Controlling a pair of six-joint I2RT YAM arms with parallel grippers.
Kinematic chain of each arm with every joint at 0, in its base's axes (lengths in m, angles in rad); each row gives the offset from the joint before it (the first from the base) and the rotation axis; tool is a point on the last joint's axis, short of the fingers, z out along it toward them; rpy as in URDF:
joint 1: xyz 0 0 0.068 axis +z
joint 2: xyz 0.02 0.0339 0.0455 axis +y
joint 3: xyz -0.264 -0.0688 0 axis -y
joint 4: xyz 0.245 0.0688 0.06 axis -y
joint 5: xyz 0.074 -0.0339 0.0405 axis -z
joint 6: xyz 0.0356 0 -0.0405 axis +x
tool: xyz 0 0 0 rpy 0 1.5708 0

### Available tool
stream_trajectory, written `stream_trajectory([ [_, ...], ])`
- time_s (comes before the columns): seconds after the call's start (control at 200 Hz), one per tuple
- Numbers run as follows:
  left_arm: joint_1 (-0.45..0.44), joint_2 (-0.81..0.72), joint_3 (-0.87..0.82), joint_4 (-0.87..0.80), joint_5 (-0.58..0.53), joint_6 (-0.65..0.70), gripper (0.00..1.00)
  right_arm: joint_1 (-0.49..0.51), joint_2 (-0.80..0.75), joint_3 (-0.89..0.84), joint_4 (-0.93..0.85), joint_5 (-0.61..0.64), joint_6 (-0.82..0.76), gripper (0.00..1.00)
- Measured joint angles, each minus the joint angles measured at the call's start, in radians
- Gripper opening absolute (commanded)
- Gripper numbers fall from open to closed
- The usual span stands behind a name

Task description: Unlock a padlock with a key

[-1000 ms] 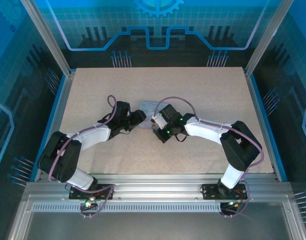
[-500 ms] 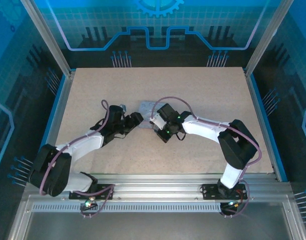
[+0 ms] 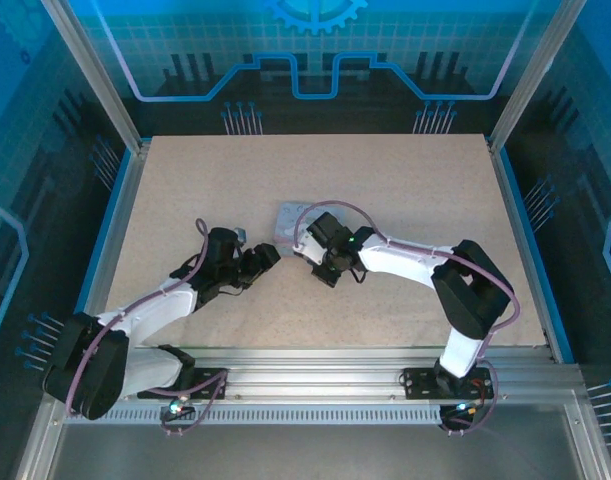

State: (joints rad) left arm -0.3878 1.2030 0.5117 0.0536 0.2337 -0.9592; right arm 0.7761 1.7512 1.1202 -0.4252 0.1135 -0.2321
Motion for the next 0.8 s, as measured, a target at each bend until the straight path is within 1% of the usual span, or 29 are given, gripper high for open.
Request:
stream_trajectory([
  [0.295,0.0,0.0,0.0,-0.026,0.0,-0.003,0.72,0.003,0.013,0.0,0.001,0.029,-0.079,0.0],
  [0.565,0.0,0.0,0.0,-0.076,0.012,-0.003,0.72,0.003,0.013,0.0,0.007,0.03,-0.11,0.0],
  [0.8,0.0,0.0,0.0,-0.08,0.019,-0.003,0.72,0.003,0.013,0.0,0.007,0.037,-0.125,0.0],
])
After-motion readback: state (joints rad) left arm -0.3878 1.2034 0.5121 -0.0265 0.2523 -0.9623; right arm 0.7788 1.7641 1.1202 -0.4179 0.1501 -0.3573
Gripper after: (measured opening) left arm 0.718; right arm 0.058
